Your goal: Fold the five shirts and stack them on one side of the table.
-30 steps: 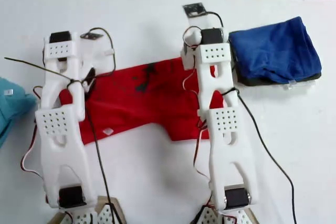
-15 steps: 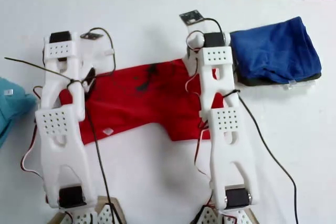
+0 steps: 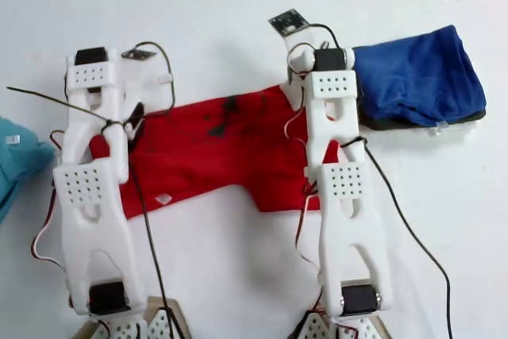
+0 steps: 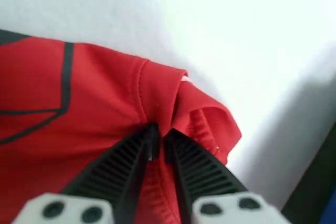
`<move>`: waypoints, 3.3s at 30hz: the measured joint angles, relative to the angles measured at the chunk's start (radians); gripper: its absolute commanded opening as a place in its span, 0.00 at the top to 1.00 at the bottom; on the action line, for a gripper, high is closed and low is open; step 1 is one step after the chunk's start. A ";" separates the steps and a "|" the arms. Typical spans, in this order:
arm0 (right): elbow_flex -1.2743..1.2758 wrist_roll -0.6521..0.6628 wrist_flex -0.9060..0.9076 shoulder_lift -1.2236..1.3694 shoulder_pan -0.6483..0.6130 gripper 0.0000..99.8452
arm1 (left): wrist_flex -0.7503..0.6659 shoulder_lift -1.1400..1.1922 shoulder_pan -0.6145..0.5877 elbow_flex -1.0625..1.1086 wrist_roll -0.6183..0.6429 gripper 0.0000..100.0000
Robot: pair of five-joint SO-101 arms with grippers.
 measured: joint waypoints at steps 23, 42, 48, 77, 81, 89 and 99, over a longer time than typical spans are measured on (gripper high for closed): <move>0.000 0.000 -0.175 -0.012 0.008 0.84 | 0.000 0.003 0.000 0.000 0.000 0.97; 0.000 0.000 0.081 -0.295 0.017 0.93 | -0.003 -0.407 -0.023 0.331 -0.002 0.97; 0.000 0.000 0.081 -0.354 0.017 0.94 | -0.101 -0.640 -0.028 0.735 -0.038 0.97; 2.039 0.000 -0.539 -1.350 -0.201 0.94 | -0.520 -0.953 -0.130 1.442 -0.221 0.97; 2.202 0.000 -0.655 -1.350 -0.181 0.94 | -0.522 -0.953 -0.130 1.442 -0.221 0.97; 2.245 0.095 -0.605 -1.327 -0.032 0.94 | -0.522 -0.953 -0.130 1.442 -0.221 0.97; 2.245 0.178 -0.497 -1.376 0.012 0.94 | -0.365 -0.939 -0.130 1.373 -0.222 0.97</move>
